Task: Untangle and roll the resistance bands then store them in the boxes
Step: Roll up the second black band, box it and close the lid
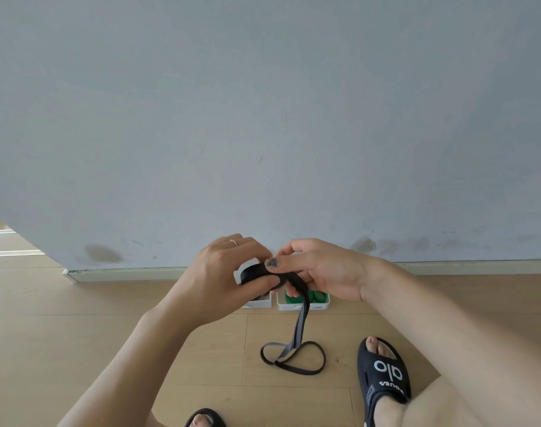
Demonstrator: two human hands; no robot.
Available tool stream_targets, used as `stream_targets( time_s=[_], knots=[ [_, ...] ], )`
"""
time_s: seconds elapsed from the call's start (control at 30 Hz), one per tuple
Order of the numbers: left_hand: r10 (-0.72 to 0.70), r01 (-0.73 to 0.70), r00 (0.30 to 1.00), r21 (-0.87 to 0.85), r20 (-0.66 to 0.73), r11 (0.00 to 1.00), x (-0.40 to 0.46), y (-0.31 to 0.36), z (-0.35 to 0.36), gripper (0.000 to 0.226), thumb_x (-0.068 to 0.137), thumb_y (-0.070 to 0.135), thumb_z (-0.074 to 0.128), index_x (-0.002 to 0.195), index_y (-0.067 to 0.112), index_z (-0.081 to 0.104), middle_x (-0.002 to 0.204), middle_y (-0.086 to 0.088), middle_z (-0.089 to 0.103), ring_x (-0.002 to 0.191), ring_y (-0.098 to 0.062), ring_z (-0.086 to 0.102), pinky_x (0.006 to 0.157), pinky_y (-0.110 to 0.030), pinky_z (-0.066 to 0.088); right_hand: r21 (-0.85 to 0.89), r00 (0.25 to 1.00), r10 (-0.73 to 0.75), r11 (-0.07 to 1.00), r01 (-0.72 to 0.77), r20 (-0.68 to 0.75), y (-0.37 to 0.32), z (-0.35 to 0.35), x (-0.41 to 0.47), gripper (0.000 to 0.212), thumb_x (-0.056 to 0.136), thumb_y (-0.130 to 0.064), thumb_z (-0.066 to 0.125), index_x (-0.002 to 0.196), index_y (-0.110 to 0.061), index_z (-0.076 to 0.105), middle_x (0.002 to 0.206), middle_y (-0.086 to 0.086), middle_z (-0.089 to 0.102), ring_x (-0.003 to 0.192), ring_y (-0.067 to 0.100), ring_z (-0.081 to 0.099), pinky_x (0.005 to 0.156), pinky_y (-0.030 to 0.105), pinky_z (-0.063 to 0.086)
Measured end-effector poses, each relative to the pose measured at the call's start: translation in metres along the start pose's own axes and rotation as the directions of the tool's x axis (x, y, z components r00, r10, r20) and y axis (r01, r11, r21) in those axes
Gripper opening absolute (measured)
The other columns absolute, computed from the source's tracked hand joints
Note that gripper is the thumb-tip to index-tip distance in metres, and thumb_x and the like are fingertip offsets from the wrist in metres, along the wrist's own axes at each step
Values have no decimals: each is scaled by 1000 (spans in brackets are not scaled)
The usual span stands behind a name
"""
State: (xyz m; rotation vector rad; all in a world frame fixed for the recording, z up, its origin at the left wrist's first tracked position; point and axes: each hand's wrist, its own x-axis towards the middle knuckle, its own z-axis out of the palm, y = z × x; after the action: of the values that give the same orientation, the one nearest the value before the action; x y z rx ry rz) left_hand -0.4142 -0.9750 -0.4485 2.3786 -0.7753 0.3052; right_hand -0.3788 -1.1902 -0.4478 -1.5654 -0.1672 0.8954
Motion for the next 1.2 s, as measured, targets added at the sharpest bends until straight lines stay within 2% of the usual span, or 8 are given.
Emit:
stream_targets(
  time_s=[0.1,0.27,0.33,0.53,0.63,0.73,0.97,1.2],
  knots=[
    [36,-37,999,39,16,999,1,2,3,7,92,29,67,87,25,65,75,30,47,73,1,44,71,-11,32,-102,998,-7,995,1,-56,-1,5,1,61,84,-48,81,122,-5,60,98,10,73,71,19,62,68,28,53],
    [-61,59,998,-151,-10,987,-2,4,3,19,92,21,68,88,39,61,75,23,57,75,-6,50,69,-12,35,-3,984,60,998,-60,170,-5,-3,-7,37,101,-47,56,117,-16,68,101,11,66,71,18,61,73,24,53],
    [-94,89,995,-190,-14,978,-2,2,1,5,91,30,64,91,29,69,77,20,59,75,-9,51,68,-13,36,55,989,16,998,-25,147,-2,-3,-4,34,101,-41,60,114,-11,68,99,14,61,69,18,59,70,25,52],
    [-45,45,999,-52,6,998,0,3,4,14,90,34,64,79,28,60,68,20,49,70,-4,45,66,-12,33,21,999,-14,1000,15,-34,4,3,1,63,75,-51,82,114,-8,57,94,9,71,69,19,65,75,33,56],
    [-77,72,996,-131,-34,989,0,2,3,10,92,29,63,83,26,64,70,19,52,71,-7,49,66,-14,36,-56,999,-1,998,3,41,0,1,1,68,87,-63,67,126,-8,62,106,13,74,77,19,66,87,38,56],
    [-122,106,991,-228,-56,968,-1,1,-3,5,91,31,62,90,31,68,80,18,64,78,-10,58,69,-12,40,-37,985,36,999,-30,172,-3,-3,-3,50,102,-52,50,128,-13,67,117,17,76,80,19,63,85,30,54],
    [-78,77,997,-80,-15,994,-2,0,0,10,89,35,66,88,27,70,76,23,59,75,-3,50,69,-13,36,-67,999,-36,997,36,4,4,1,3,45,91,-48,75,108,-8,62,96,16,73,77,22,61,71,30,51],
    [-127,116,990,-157,-63,981,-1,1,2,4,90,24,69,89,20,71,79,23,60,78,-4,55,70,-10,38,-73,980,59,996,-45,188,-2,-5,-3,52,105,-52,46,130,-12,67,115,16,76,83,20,61,89,32,50]
  ],
)
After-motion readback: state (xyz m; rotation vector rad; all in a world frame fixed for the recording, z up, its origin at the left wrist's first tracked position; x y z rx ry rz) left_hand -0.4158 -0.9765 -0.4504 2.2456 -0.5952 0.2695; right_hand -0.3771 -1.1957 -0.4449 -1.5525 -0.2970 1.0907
